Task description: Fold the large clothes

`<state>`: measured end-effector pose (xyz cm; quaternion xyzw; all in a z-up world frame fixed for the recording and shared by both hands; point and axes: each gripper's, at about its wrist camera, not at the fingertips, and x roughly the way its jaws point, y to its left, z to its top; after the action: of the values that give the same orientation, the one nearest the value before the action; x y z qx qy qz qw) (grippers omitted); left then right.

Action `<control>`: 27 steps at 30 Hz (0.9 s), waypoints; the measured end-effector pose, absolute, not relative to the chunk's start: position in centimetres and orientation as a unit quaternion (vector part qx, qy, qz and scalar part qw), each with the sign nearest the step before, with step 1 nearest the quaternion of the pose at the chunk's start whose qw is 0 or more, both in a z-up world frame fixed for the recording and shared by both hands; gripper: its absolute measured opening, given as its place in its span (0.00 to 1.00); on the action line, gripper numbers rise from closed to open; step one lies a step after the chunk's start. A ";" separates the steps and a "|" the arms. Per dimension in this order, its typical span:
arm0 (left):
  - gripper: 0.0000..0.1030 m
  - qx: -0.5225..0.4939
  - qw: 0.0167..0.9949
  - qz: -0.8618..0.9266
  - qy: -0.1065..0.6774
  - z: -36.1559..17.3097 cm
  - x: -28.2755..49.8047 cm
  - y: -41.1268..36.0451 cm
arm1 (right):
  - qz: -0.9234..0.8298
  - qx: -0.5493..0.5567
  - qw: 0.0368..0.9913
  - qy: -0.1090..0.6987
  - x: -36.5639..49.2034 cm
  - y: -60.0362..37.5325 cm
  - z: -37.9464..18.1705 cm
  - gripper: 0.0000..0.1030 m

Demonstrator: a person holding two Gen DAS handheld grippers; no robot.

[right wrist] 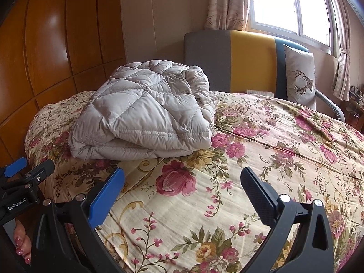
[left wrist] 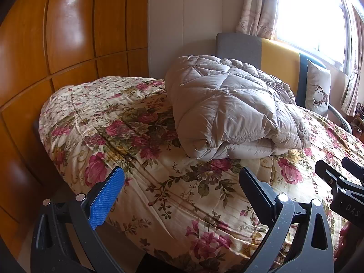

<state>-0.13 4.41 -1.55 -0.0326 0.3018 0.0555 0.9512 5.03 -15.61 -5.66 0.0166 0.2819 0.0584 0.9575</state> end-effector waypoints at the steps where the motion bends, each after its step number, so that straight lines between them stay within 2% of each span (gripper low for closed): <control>1: 0.97 -0.033 0.951 0.055 0.302 -1.6 -0.1 4.4 | 0.059 0.017 0.957 0.282 5.0 -15.7 -5.7 0.98; 27: 0.97 -0.034 0.951 0.051 0.305 -1.7 0.1 4.4 | 0.064 0.021 0.956 0.284 5.1 -15.7 -5.8 0.98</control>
<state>0.08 4.37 -1.74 -0.0335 0.3046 0.0512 0.9505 5.07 -15.75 -5.76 0.0207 0.2844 0.0641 0.9563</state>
